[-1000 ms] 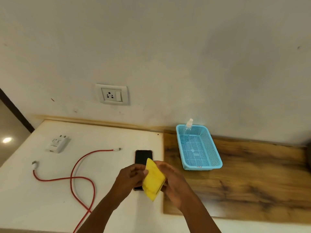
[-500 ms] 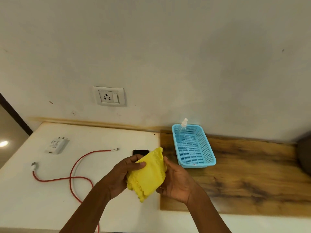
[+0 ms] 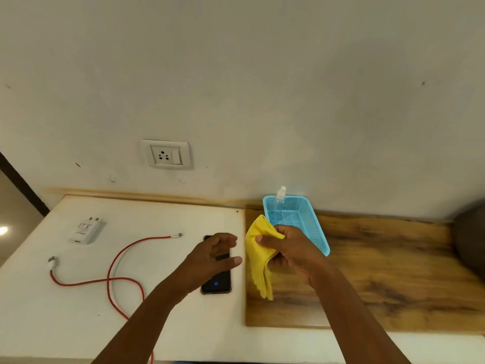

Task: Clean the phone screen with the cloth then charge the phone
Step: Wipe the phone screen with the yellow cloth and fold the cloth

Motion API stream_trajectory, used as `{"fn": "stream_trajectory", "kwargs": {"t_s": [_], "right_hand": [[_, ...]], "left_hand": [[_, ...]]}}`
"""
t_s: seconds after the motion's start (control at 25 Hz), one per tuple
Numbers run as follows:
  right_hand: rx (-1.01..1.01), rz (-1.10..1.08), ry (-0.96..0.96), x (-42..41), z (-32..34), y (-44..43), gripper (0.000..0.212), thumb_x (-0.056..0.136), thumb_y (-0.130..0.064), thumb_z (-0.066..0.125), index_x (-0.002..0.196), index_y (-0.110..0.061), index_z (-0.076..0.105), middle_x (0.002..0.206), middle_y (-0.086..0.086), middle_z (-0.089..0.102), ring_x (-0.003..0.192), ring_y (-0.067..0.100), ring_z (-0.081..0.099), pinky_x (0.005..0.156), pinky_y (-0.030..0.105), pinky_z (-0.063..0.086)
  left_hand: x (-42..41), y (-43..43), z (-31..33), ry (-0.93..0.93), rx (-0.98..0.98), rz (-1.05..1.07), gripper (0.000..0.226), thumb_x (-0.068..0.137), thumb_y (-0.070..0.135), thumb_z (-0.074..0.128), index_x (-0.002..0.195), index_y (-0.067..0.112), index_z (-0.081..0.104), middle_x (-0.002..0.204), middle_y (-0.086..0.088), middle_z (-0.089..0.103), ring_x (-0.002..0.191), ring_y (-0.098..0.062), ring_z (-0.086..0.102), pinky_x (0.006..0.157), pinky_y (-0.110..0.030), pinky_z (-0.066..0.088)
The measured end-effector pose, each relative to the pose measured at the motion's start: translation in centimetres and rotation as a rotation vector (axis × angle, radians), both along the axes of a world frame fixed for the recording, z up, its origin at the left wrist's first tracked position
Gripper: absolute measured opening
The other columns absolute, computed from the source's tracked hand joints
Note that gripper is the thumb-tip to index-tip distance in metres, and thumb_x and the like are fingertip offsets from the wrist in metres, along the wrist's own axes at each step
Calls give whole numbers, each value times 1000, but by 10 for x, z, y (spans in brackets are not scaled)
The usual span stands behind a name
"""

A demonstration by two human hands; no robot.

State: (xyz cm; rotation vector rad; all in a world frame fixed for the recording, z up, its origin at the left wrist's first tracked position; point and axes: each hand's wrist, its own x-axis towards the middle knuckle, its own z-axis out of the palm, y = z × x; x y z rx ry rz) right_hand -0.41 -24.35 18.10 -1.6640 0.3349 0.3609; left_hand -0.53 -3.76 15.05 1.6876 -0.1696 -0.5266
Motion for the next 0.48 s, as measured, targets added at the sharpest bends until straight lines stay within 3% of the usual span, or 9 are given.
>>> {"fn": "stream_trajectory", "kwargs": {"t_s": [0.12,0.24,0.36,0.48], "right_hand": [[-99,12,-59,-2,11,11,29,79,-35,72,100,-19,61,99,8,67,87,20,69,66,32,62],[31,-45,-46,-5,19,17,28,80,-47,66,92,-22,62,86,5,74,77,20,74,68,38,62],[222,-153,-32,-6,28,18,15,86,-40,61,87,-26,55,76,3,72,60,15,73,48,28,56],[184,-69,-34,-7,31,16,10,91,-31,57,94,-21,60,89,7,70,67,15,74,56,27,59]], "left_hand": [[-1,-22,15,-163,25,-7,42,70,27,78,101,45,56,108,23,61,102,4,58,72,-3,47],[-1,-32,22,-266,110,69,44,65,36,81,101,41,57,98,25,61,92,2,61,65,-2,45],[-4,-33,26,-361,173,100,49,67,40,78,111,34,57,98,26,59,88,4,61,64,-2,46],[-6,-34,31,-411,114,146,35,78,36,68,111,31,59,98,23,63,89,4,63,70,-5,49]]}}
